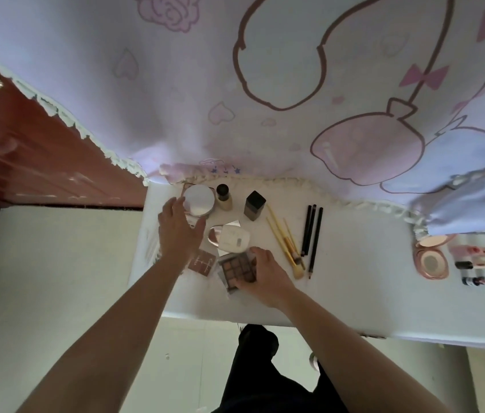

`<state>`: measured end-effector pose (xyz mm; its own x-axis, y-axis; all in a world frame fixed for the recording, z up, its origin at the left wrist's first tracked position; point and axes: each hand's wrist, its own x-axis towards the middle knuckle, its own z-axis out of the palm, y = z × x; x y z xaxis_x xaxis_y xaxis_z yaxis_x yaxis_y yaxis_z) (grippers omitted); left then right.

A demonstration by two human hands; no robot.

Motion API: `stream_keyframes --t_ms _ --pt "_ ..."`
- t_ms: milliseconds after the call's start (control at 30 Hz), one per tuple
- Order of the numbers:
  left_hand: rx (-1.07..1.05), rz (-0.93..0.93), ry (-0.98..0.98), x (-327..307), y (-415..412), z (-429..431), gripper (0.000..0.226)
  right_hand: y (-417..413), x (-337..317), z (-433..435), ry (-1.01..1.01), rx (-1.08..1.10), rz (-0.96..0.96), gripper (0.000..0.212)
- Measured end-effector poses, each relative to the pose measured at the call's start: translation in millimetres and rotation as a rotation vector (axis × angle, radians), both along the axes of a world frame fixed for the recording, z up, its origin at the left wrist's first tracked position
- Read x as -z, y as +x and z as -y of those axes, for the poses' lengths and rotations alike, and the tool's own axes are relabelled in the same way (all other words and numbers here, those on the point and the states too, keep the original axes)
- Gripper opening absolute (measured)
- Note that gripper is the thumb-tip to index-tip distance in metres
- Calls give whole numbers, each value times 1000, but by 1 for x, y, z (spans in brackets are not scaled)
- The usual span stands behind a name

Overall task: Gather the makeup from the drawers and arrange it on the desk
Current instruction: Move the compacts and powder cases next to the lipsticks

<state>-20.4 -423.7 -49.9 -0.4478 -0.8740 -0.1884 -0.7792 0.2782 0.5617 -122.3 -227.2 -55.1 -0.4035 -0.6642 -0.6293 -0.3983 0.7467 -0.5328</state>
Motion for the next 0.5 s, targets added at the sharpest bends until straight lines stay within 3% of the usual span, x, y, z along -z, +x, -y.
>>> stream_keyframes --t_ms 167,367,433,500 --pt "201 159 45 8 -29 38 75 0 1 -3 -4 18 31 82" --pt "-38 65 128 -6 -26 30 79 -3 -6 -7 -25 28 84 81" --pt "-206 -79 283 -21 -13 19 82 -6 -10 -9 -31 69 103 83" --pt "-416 -326 554 -48 1 -1 64 -10 -19 -10 -63 152 110 83"
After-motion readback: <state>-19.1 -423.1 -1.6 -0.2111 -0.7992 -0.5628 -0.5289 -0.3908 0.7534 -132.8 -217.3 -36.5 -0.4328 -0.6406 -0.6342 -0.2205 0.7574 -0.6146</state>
